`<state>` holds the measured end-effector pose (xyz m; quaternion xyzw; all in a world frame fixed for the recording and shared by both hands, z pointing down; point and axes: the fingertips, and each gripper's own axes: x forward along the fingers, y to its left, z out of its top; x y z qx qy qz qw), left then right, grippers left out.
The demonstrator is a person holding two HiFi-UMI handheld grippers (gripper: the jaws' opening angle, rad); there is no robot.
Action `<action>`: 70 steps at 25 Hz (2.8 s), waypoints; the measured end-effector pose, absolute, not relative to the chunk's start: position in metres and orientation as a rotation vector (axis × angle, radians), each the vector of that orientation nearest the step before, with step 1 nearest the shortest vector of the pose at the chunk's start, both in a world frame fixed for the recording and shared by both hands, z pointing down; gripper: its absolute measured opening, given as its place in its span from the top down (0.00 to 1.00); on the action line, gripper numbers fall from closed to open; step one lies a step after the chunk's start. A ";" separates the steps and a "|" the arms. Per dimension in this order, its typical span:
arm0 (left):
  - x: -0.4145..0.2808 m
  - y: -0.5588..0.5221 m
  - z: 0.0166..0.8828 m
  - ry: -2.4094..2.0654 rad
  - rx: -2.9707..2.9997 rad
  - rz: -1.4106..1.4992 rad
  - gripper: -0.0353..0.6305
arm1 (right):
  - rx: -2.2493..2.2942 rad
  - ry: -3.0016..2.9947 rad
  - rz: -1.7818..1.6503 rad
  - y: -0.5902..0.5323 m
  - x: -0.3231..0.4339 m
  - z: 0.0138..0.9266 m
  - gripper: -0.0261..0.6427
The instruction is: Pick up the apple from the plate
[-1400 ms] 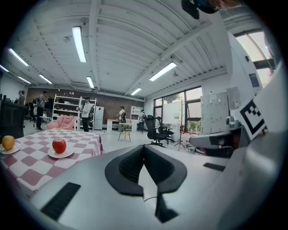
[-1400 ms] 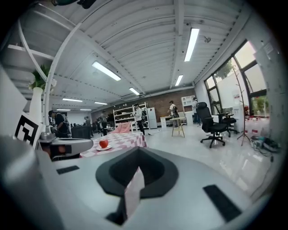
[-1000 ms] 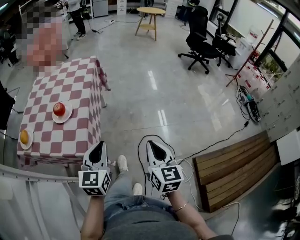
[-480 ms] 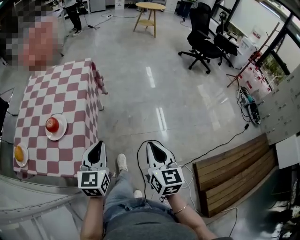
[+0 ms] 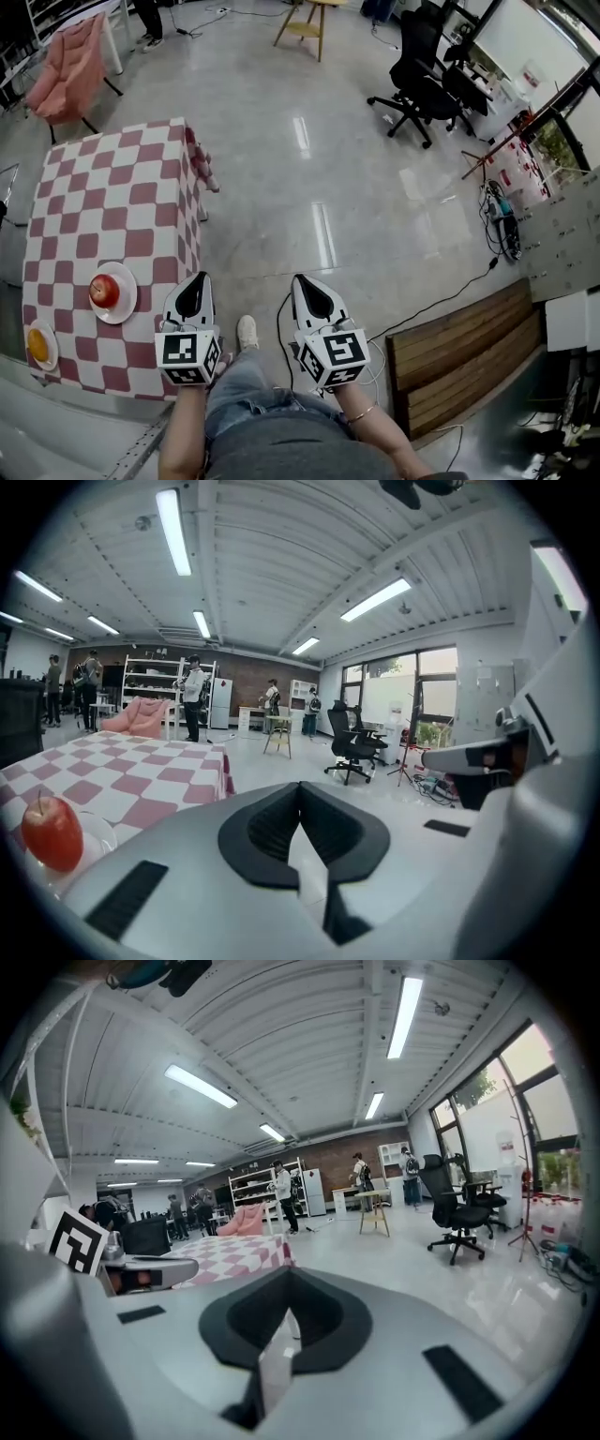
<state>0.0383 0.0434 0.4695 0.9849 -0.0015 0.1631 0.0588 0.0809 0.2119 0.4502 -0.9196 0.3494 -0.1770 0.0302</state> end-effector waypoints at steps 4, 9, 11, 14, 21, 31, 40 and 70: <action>0.067 0.017 0.473 0.000 2.941 0.511 0.92 | -2.825 1.130 -0.576 0.171 0.112 0.451 0.95; 0.084 -0.010 0.476 -0.053 2.918 0.518 0.92 | -2.813 1.272 -0.608 0.116 0.138 0.451 0.95; 0.091 -0.023 0.477 -0.086 2.910 0.511 0.92 | -2.796 1.329 -0.595 0.096 0.147 0.449 0.95; 0.098 -0.036 0.476 -0.128 2.901 0.498 0.92 | -2.768 1.412 -0.582 0.072 0.161 0.447 0.94; 0.110 -0.062 0.473 -0.299 2.881 0.478 0.92 | -2.628 1.651 -0.590 0.014 0.194 0.450 0.95; 0.094 -0.108 0.459 -0.823 2.797 0.393 0.92 | -2.272 2.194 -0.591 -0.075 0.188 0.448 0.95; 0.023 -0.133 0.450 -1.308 2.613 0.334 0.92 | -1.976 2.526 -0.570 -0.130 0.146 0.449 0.94; -0.105 -0.178 0.518 -1.604 2.298 0.389 0.54 | -1.714 2.927 -0.557 -0.171 0.029 0.489 0.95</action>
